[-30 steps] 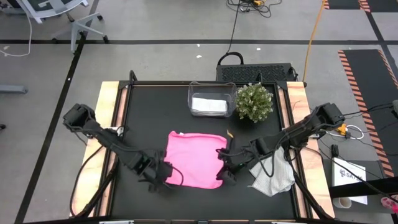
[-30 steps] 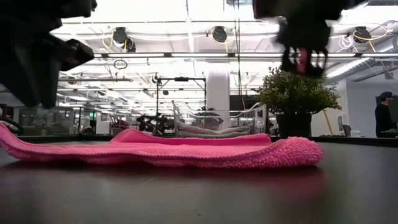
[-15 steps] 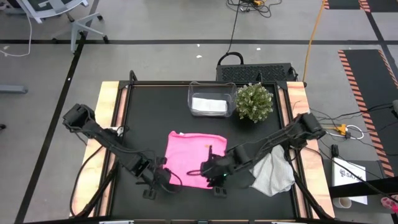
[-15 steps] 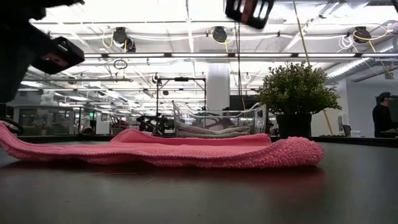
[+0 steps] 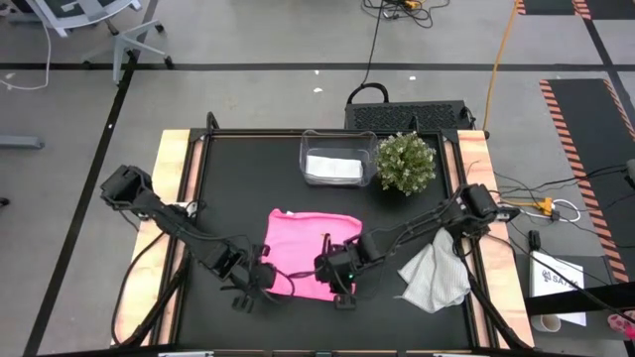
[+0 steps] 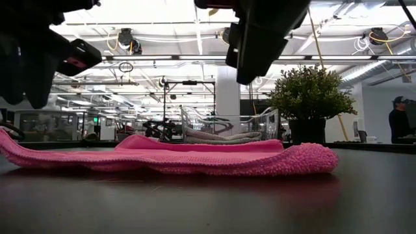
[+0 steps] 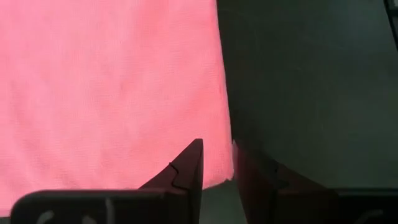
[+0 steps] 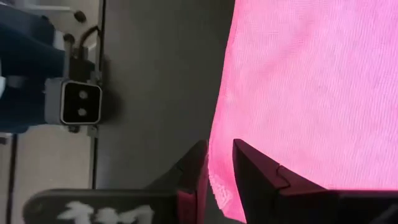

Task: Fold microfiber towels
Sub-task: Fold the pink towel

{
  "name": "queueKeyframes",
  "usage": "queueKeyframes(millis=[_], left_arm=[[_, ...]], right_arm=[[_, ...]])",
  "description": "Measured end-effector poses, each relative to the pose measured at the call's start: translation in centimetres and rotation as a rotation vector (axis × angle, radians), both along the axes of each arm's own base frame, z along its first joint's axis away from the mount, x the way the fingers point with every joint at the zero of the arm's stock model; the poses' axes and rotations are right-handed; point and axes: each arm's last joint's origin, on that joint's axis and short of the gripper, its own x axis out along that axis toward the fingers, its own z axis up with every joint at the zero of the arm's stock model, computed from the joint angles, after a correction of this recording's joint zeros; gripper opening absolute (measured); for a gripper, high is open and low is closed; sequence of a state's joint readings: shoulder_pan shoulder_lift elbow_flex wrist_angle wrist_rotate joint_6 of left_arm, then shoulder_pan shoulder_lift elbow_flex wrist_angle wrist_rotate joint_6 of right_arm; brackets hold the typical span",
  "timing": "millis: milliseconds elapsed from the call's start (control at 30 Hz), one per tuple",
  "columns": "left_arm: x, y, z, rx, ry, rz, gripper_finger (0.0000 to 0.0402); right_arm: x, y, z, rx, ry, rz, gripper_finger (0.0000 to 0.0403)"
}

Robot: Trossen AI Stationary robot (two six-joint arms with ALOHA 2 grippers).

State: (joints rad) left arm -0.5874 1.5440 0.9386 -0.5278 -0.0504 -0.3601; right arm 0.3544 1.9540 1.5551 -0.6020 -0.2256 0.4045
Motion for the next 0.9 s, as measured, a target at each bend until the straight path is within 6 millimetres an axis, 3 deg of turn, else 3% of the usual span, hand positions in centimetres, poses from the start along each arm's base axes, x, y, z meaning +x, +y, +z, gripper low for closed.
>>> queueKeyframes(millis=[300, 600, 900], left_arm=[[-0.2, -0.3, 0.0, -0.018, 0.015, -0.054, 0.0088], [-0.8, -1.1, 0.0, -0.032, 0.027, -0.073, 0.0088], [-1.3, -1.8, 0.0, -0.044, 0.031, -0.079, 0.0088]], right_arm=[[-0.3, -0.4, 0.2, 0.033, 0.052, -0.018, 0.0098], [-0.6, 0.0, -0.2, 0.039, 0.077, -0.035, 0.0142], [-1.1, 1.1, -0.4, 0.052, 0.089, -0.044, 0.0158]])
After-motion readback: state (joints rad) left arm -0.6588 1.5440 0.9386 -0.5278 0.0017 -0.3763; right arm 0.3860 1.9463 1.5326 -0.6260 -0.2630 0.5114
